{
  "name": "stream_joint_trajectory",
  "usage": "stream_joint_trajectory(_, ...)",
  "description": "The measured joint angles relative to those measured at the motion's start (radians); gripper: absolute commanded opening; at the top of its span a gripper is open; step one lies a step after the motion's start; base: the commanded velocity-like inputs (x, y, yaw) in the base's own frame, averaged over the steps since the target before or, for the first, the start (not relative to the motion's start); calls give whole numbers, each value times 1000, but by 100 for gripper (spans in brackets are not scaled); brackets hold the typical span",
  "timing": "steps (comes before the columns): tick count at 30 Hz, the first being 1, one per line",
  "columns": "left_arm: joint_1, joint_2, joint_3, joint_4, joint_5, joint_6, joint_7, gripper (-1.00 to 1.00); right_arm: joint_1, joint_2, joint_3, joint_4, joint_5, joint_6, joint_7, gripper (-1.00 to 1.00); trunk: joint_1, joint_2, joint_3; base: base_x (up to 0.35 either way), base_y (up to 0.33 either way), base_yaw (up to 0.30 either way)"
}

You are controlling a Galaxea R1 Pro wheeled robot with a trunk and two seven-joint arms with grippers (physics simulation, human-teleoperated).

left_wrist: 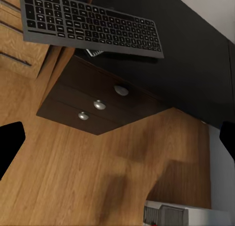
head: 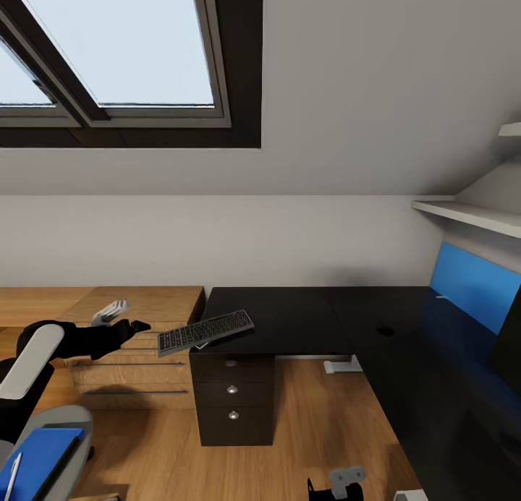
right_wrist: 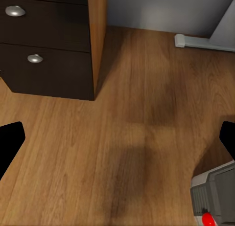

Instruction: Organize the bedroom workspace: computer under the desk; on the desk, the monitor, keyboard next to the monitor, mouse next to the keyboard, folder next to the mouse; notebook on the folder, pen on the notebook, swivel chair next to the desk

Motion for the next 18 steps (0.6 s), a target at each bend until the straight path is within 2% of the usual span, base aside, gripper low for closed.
stream_joint_trajectory(9,0,0,0,0,-2,0,-1,100,0,8,1,0,0,2,0,100,0,0,-2,0,0,0)
stream_joint_trajectory(18,0,1,-1,0,-3,0,-1,100,0,15,-2,0,-1,3,-1,100,0,0,-14,0,0,0)
